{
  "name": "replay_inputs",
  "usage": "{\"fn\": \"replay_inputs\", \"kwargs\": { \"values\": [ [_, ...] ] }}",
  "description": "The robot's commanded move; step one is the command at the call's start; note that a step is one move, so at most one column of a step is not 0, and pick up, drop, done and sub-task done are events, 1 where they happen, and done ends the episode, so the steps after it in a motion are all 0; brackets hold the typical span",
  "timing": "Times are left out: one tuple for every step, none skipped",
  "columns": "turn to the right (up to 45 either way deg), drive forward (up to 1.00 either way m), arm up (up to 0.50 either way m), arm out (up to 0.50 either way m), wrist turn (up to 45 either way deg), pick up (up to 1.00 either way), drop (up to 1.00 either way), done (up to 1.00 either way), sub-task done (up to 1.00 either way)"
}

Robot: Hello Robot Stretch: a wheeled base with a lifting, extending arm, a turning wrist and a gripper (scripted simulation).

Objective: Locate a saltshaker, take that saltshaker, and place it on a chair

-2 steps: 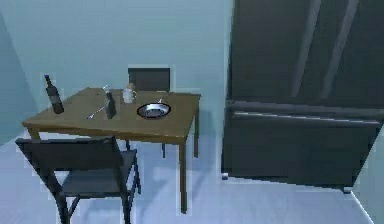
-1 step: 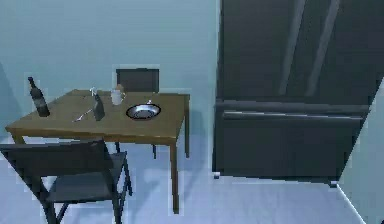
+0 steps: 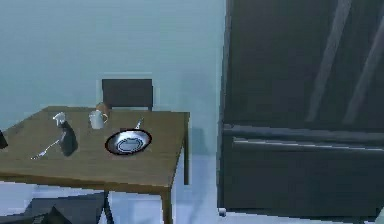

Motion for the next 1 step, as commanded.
{"fn": "replay_inputs", "kwargs": {
  "values": [
    [45.0, 0.00, 0.00, 0.00, 0.0, 0.00, 0.00, 0.00, 0.00]
  ]
}}
